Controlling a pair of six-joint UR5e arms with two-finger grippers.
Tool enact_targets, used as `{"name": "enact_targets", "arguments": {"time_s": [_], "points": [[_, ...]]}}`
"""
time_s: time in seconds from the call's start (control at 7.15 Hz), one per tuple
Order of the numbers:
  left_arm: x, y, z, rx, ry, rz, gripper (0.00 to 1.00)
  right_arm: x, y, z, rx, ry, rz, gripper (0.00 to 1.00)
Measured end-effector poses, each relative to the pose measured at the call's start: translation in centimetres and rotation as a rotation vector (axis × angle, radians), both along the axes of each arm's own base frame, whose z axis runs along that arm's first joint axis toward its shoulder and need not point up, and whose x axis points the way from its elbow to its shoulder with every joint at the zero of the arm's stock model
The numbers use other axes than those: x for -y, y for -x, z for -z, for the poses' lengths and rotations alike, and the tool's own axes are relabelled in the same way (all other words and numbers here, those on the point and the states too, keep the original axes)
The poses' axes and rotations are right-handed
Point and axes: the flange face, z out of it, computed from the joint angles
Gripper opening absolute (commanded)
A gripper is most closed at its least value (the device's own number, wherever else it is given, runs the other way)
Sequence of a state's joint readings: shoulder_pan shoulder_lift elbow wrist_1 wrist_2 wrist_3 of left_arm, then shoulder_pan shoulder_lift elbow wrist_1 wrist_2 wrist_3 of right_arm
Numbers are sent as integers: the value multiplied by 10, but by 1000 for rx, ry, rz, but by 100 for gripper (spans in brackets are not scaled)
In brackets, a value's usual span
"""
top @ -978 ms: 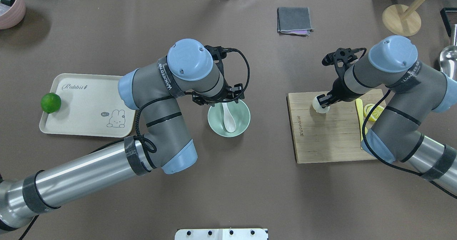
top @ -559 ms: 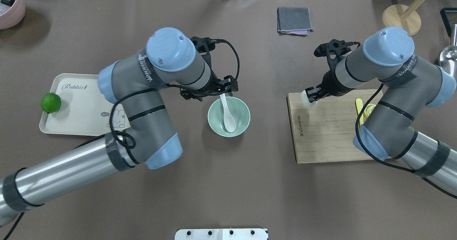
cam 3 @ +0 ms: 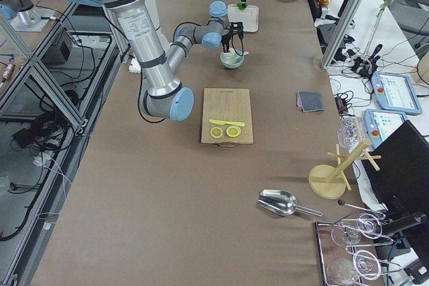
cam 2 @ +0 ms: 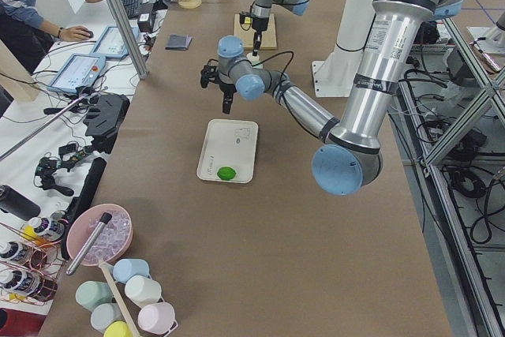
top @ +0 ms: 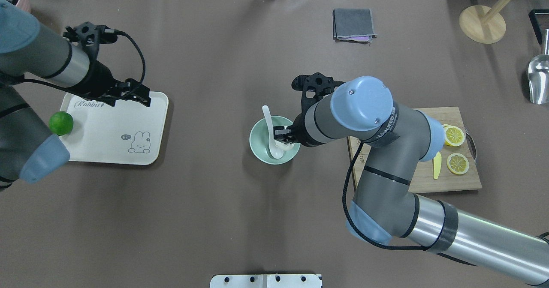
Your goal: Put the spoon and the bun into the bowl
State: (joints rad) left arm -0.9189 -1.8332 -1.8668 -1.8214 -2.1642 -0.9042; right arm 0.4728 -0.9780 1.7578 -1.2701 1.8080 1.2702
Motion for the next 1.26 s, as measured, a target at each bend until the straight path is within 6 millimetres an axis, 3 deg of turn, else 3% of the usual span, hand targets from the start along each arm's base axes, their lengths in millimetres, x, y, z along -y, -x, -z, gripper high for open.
{"name": "enact_targets", "arguments": {"time_s": [0.28,0.56,0.7,0.84,0.98,1.26], "points": [[4,13,-9,12,6,20,99,-2,7,-2,-4,9,-21,100],[4,19,-21,27,21,27,99,4,-11,-6,-1,9,-34,100],[3,33,-39,47,24,35,99,19,-42,-21,-17,21,-45,100],[2,61,-68,81,6,32,99,42,-92,-47,-59,24,-37,100],[-3,89,-100,124,-8,18,99,56,-144,-80,-109,2,-7,100],[-20,151,-163,205,-28,-12,99,65,-242,-160,-200,-32,74,100]]}}
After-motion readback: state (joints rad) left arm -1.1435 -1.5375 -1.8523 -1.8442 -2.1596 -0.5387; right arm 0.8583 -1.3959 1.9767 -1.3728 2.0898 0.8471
